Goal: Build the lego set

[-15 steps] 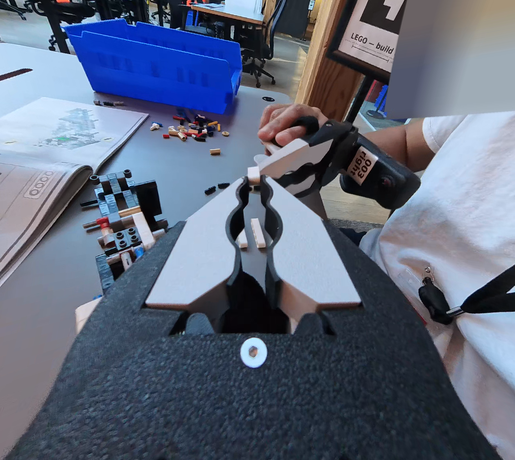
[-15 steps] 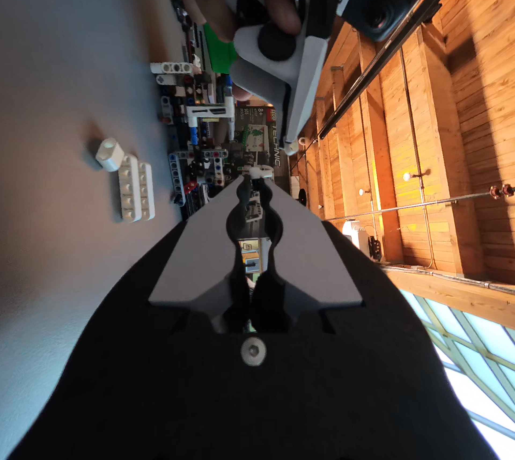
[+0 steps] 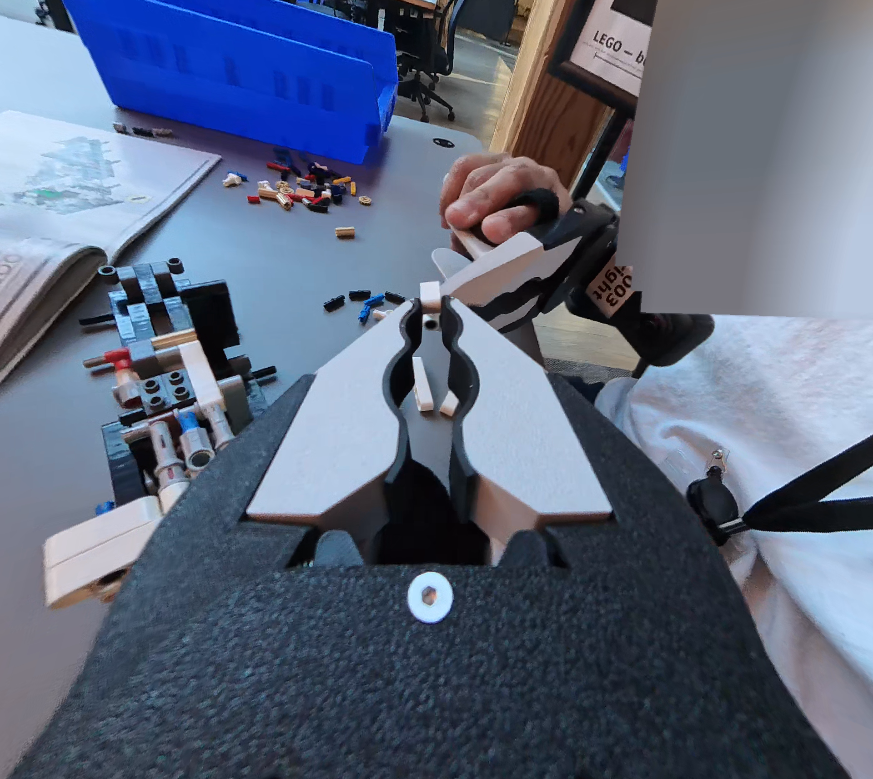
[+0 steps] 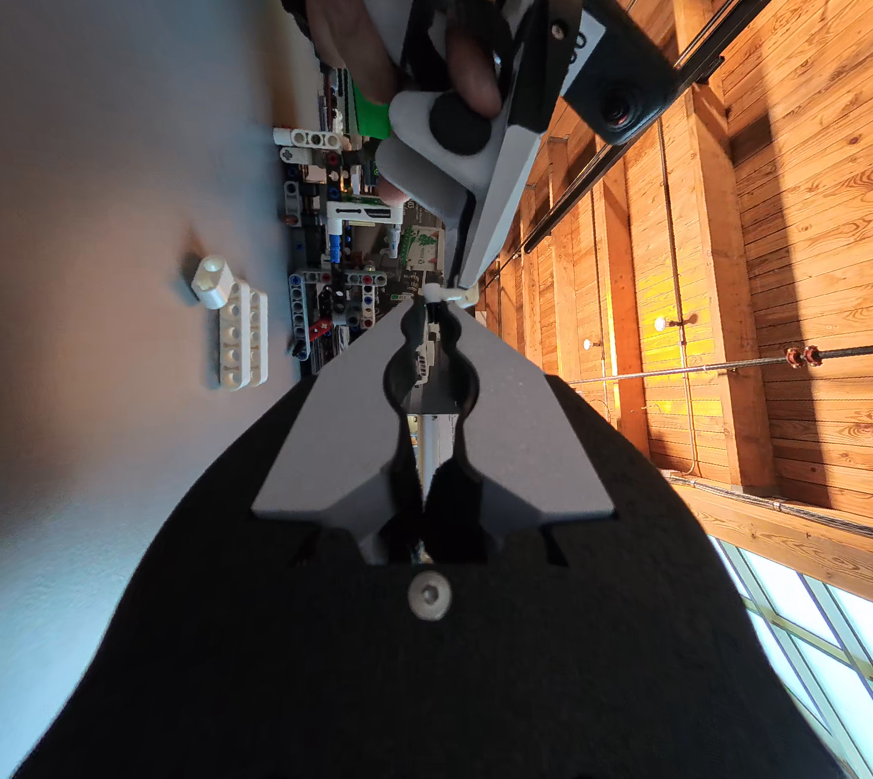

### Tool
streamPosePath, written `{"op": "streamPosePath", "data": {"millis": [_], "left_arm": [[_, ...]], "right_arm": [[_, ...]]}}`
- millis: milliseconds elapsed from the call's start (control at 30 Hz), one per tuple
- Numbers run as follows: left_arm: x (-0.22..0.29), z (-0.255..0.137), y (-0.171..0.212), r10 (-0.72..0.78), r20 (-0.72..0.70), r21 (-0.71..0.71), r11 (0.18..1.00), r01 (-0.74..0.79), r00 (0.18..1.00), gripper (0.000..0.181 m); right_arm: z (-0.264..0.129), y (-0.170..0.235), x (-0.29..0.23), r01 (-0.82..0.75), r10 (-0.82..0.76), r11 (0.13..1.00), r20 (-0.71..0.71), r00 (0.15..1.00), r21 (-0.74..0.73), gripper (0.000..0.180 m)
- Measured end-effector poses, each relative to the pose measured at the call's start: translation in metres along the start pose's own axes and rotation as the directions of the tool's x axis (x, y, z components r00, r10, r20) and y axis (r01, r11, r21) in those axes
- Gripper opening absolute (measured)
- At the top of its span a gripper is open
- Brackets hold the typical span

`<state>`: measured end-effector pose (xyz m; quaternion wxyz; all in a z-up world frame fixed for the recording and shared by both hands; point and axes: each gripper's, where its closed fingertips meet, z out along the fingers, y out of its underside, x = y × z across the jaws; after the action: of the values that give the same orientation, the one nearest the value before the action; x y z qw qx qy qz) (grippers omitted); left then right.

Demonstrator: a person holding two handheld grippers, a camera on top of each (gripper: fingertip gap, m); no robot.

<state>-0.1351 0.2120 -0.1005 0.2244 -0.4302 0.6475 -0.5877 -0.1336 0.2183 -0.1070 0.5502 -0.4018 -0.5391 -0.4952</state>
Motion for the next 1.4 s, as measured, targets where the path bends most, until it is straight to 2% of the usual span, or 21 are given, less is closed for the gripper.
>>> {"op": "streamPosePath", "data": {"millis": [233,333,400,467,567,600,633,667,700,833,1033,1400], "left_arm": [[0.0,-0.002,-0.001,-0.152,-0.068,0.02,0.988,0.154,0.986,0.005],[-0.002,-0.002,0.0,-0.121,-0.041,0.01,0.993,0.122,0.992,0.005],[-0.005,-0.001,0.005,-0.003,0.017,-0.032,0.999,0.003,1.0,0.005],[-0.007,0.001,0.011,0.168,0.067,-0.099,0.982,-0.161,0.984,0.005],[0.001,0.005,0.02,0.424,0.071,-0.187,0.895,-0.405,0.903,0.005],[0.005,0.006,0.023,0.487,0.061,-0.211,0.859,-0.466,0.871,0.005],[0.009,0.008,0.028,0.527,0.045,-0.231,0.832,-0.505,0.848,0.005],[0.012,0.011,0.032,0.544,0.027,-0.241,0.818,-0.523,0.838,0.005],[0.015,0.013,0.036,0.543,0.013,-0.247,0.815,-0.524,0.839,0.005],[0.019,0.018,0.048,0.493,-0.038,-0.271,0.832,-0.483,0.869,0.005],[0.016,0.02,0.058,0.436,-0.05,-0.316,0.847,-0.428,0.899,0.005],[0.015,0.021,0.063,0.435,-0.048,-0.345,0.838,-0.423,0.899,0.005]], "right_arm": [[0.001,0.006,-0.003,-0.051,0.051,0.999,0.03,0.998,-0.017,0.004],[-0.006,-0.008,-0.009,-0.301,0.288,0.952,0.167,0.943,0.061,0.004],[-0.012,-0.016,-0.008,-0.458,0.426,0.886,0.252,0.869,0.079,0.003],[-0.019,-0.02,-0.013,-0.631,0.571,0.775,0.389,0.723,0.034,0.004],[-0.032,-0.025,-0.013,-0.848,0.726,0.527,0.545,0.419,-0.05,0.004],[-0.039,-0.029,-0.019,-0.877,0.733,0.462,0.615,0.291,-0.136,0.005],[-0.042,-0.028,-0.024,-0.88,0.765,0.398,0.623,0.161,-0.26,0.004],[-0.049,-0.033,-0.027,-0.873,0.748,0.368,0.66,0.072,-0.321,0.005],[-0.054,-0.038,-0.027,-0.87,0.728,0.358,0.684,0.033,-0.339,0.005],[-0.051,-0.035,-0.043,-0.829,0.718,0.459,0.683,0.133,-0.321,0.004],[-0.043,-0.03,-0.044,-0.807,0.728,0.511,0.648,0.224,-0.296,0.004],[-0.042,-0.032,-0.048,-0.798,0.747,0.488,0.643,0.171,-0.354,0.004]]}}
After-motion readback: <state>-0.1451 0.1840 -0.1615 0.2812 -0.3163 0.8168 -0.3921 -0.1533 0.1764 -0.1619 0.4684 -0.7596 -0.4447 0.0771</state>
